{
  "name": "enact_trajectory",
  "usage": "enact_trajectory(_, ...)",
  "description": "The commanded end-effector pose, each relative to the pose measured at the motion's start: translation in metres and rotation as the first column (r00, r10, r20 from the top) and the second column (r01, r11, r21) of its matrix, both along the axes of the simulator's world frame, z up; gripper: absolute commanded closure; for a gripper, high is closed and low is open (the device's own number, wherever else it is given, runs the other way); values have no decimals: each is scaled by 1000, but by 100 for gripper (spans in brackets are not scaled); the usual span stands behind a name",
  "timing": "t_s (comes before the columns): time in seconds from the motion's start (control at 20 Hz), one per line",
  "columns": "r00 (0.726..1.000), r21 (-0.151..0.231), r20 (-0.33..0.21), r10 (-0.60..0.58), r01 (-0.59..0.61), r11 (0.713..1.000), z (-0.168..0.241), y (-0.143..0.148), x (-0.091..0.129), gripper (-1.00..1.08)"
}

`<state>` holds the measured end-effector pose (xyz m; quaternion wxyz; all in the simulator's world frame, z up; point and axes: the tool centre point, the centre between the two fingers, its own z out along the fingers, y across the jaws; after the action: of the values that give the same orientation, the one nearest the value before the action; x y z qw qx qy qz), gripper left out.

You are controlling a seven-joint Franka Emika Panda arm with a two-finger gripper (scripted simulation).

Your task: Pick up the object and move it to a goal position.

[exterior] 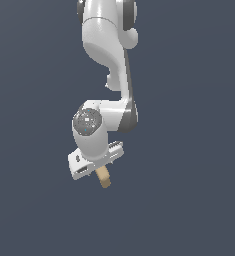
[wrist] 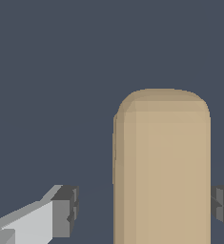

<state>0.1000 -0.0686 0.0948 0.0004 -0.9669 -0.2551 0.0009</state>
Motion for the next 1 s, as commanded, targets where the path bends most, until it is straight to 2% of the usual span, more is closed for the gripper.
enact_trajectory(0.0, 1000, 0, 2, 0, 0, 1000, -1, 0, 1, -92)
enact_trajectory(0.15, 1000, 0, 2, 0, 0, 1000, 1, 0, 2, -92)
enact_trajectory(0.2, 1000, 0, 2, 0, 0, 1000, 1, 0, 2, 108)
enact_trajectory(0.95, 1000, 0, 1, 0, 0, 1000, 3, 4, -1, 108)
